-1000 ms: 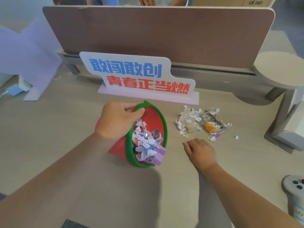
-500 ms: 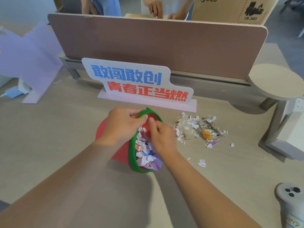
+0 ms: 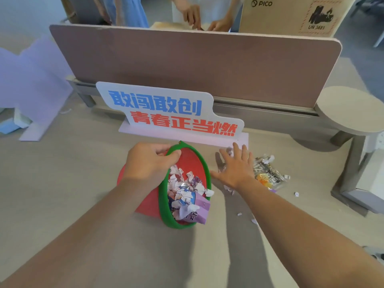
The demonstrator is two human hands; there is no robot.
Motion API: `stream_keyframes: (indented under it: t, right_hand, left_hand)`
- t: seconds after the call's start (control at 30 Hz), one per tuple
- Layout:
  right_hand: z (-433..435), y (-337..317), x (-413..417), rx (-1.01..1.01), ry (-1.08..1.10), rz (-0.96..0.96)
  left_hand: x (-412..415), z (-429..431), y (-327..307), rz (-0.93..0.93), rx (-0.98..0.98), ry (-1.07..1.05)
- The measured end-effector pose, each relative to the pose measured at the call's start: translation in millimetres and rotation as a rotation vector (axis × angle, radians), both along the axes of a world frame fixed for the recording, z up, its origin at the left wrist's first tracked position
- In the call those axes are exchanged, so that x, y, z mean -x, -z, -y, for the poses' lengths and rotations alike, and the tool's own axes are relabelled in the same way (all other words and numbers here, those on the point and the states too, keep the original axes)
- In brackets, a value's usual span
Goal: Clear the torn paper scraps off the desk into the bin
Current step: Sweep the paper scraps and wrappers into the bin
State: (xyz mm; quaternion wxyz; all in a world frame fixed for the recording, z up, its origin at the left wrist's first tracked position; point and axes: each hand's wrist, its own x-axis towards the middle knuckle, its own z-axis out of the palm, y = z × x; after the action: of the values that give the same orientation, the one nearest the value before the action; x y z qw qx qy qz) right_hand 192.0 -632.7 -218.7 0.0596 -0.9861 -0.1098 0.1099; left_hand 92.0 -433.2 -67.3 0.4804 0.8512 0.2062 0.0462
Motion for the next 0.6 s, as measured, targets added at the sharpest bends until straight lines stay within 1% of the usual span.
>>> stream_keyframes:
  t: [0.1, 0.13, 0.2, 0.3, 0.4, 0.5, 0.57, 0.6]
  right_hand:
    - [6.4, 19.1, -6.4, 0.062, -0.005, -0.119]
    - [6.5, 22.7, -5.2, 0.083, -0.005, -0.114]
    - [6.3, 26.8, 3.3, 0.124, -0.023, -0.007]
    - [5.6, 32.9, 21.6, 0.074, -0.054, 0.167]
    - [4.0, 36.6, 27.9, 0.043, -0.068, 0.188]
    - [2.9, 22.1, 21.8, -0.093, -0.001, 0.077]
    - [1.1, 5.9, 16.9, -0.240, 0.138, -0.017]
    - [-2.2, -6.4, 17.0, -0.355, 0.243, -0.024]
  left_hand:
    - [-5.5, -3.4, -3.2, -0.017, 0.017, -0.038]
    - [-7.9, -5.6, -4.2, -0.018, 0.029, -0.053]
    - [-10.7, -8.7, -5.7, -0.006, 0.038, -0.069]
    - [-10.8, -11.3, -10.3, 0.000, 0.054, -0.072]
    - [-12.4, -14.6, -13.7, -0.001, 0.077, -0.081]
    - [-12.1, -17.9, -15.5, -0.002, 0.108, -0.106]
    - [-9.4, -17.4, -16.8, -0.005, 0.115, -0.096]
    - [-7.8, -16.8, -17.2, -0.008, 0.119, -0.087]
